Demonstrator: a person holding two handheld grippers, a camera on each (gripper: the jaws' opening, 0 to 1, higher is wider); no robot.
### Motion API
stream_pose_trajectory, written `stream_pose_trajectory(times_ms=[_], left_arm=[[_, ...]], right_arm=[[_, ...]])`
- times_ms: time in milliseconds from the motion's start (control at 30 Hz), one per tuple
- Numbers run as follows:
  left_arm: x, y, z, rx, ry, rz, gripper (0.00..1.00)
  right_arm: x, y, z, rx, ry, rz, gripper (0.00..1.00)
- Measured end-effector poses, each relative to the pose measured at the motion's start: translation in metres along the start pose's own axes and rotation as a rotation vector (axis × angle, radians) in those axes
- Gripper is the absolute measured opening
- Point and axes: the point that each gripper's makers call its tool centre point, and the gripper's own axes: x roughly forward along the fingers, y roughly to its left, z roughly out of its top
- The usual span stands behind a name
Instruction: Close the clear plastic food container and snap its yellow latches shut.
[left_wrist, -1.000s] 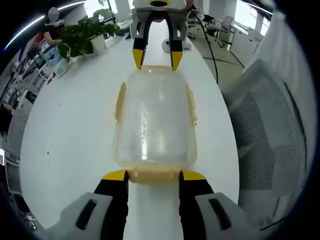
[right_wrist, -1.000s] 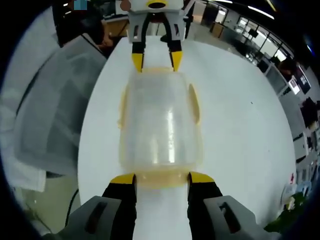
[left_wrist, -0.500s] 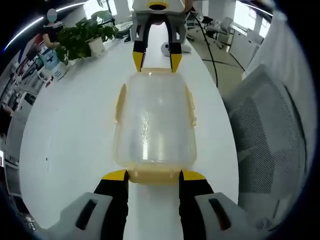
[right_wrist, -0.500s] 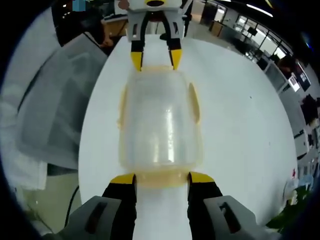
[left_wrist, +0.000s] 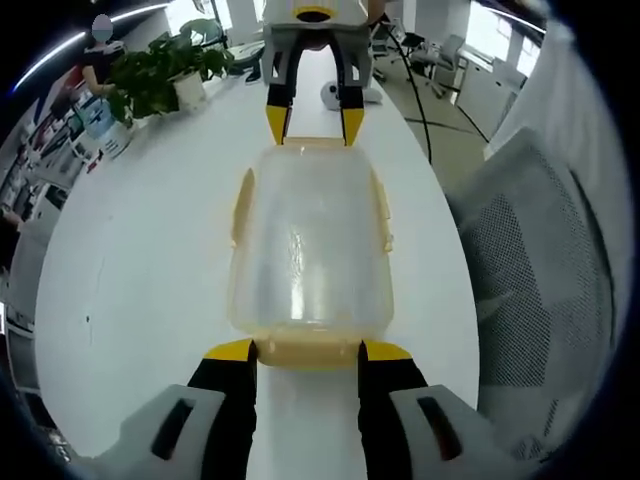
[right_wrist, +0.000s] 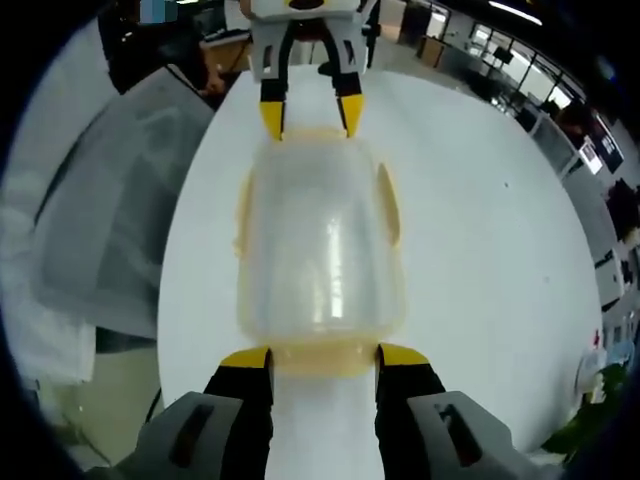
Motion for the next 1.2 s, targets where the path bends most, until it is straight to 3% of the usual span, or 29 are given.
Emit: stream_pose_trajectory(times_ms=[1200], left_arm=[[0.0096,0.0038,-0.0043,-0.025,-0.027,-0.046,0.39]], right_arm=[[0.0059,-0.0003,-0.0035,0.04,0.01,0.043,0.39]])
